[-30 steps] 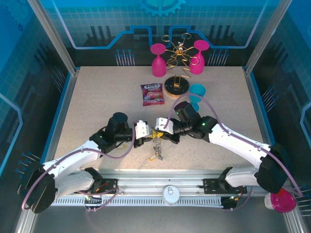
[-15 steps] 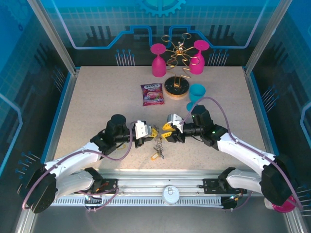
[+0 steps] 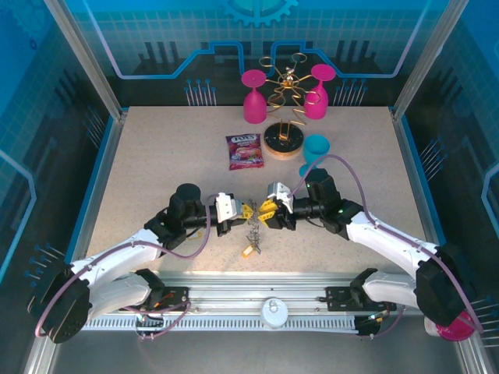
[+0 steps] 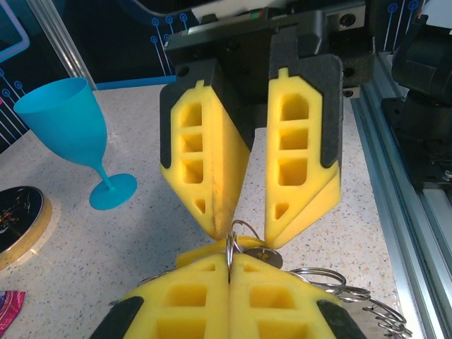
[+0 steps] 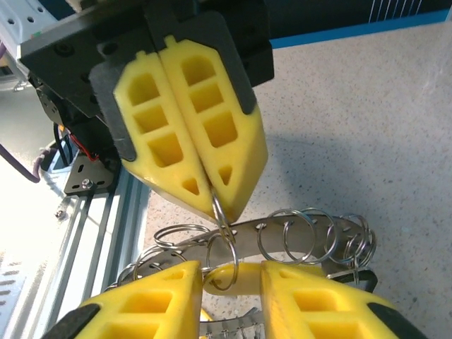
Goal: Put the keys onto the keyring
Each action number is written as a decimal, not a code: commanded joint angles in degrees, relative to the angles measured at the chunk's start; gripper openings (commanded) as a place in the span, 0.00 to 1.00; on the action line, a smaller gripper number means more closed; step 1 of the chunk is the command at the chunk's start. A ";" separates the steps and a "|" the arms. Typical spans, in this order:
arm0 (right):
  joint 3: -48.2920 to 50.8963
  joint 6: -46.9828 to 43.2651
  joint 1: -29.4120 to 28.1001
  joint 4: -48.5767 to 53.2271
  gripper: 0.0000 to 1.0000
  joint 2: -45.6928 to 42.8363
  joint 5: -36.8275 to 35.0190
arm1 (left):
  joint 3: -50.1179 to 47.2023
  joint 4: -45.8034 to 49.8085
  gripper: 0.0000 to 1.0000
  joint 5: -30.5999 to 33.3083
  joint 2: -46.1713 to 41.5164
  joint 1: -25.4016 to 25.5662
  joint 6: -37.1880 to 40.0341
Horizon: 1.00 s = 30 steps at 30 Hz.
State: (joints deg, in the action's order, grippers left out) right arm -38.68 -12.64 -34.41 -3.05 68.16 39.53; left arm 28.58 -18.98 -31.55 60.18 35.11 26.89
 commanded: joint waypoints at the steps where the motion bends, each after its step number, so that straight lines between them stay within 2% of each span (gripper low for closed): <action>1: -1.83 3.51 1.09 0.08 0.21 1.03 2.44 | -0.85 -3.96 0.00 -1.75 -1.67 0.42 -0.18; 8: -1.24 6.47 2.86 -2.22 0.00 0.36 5.51 | -1.30 -4.84 0.00 -1.66 -1.91 0.47 0.17; 16: -1.47 6.88 3.30 -1.35 0.00 1.11 7.13 | -1.50 -6.98 0.00 -1.77 -2.02 0.48 -0.51; 21: -3.91 7.02 3.30 3.27 0.00 3.45 6.17 | -1.49 -9.19 0.00 -2.61 -1.69 0.46 -1.88; 28: -5.42 7.40 2.47 2.30 0.00 3.23 5.93 | -1.20 -9.49 0.00 -2.75 -0.64 0.46 -1.49; 29: -5.35 7.54 2.58 2.07 0.02 2.84 5.51 | -1.28 -9.47 0.00 -2.65 -0.60 0.40 -1.41; 30: -4.74 7.80 2.83 0.98 0.12 2.13 5.05 | -1.39 -9.49 0.00 -2.49 -0.51 0.48 -1.40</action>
State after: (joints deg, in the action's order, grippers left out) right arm -42.11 -5.54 -31.81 -0.97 71.57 45.04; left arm 27.46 -24.97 -31.55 59.57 35.11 25.56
